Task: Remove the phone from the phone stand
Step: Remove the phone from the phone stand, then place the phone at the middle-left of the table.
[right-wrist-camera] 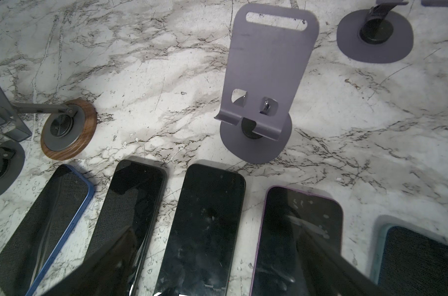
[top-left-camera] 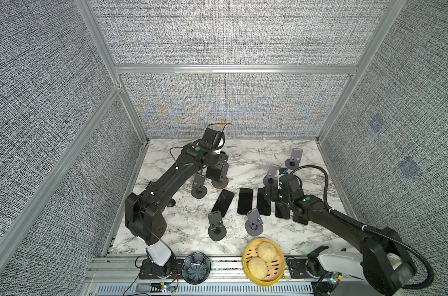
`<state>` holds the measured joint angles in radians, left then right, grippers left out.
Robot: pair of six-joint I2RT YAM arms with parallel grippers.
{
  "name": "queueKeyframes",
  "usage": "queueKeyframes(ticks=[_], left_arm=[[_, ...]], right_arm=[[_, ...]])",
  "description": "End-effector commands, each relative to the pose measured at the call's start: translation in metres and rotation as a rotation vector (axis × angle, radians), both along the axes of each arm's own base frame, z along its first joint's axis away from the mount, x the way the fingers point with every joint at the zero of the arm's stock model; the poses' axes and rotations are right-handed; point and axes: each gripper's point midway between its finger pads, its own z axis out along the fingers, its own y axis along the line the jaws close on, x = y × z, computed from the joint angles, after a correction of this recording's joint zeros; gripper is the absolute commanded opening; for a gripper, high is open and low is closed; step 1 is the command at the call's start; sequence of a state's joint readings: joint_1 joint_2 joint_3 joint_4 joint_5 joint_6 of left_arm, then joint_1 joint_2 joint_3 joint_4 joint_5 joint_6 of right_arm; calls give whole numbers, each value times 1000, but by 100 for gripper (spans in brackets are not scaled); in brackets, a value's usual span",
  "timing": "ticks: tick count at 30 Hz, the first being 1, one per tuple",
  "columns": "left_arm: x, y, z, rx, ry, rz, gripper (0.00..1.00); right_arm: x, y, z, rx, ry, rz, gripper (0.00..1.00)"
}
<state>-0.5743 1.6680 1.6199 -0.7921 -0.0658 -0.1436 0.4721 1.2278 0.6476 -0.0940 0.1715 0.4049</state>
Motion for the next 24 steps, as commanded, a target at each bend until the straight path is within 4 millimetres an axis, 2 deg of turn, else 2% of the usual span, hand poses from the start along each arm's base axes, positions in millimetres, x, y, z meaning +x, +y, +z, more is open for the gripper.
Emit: queueKeyframes(ticks=[1, 4, 9, 15, 18, 24], left_arm=[[-16, 20, 1, 21, -6, 53, 63], [-35, 36, -8, 31, 11, 81, 63], [-69, 65, -34, 67, 65, 142, 63], [-105, 102, -80, 121, 150, 286, 62], [-117, 108, -99, 90, 180, 327, 62], [-124, 102, -138, -4, 245, 361, 62]], right_arm=[[4, 2, 6, 9, -16, -2, 99], [4, 2, 6, 12, -18, -1, 99], [4, 2, 5, 14, -15, 0, 99], [4, 3, 4, 15, -11, 3, 99], [4, 3, 4, 13, -12, 1, 99], [4, 4, 3, 13, -2, 6, 99]])
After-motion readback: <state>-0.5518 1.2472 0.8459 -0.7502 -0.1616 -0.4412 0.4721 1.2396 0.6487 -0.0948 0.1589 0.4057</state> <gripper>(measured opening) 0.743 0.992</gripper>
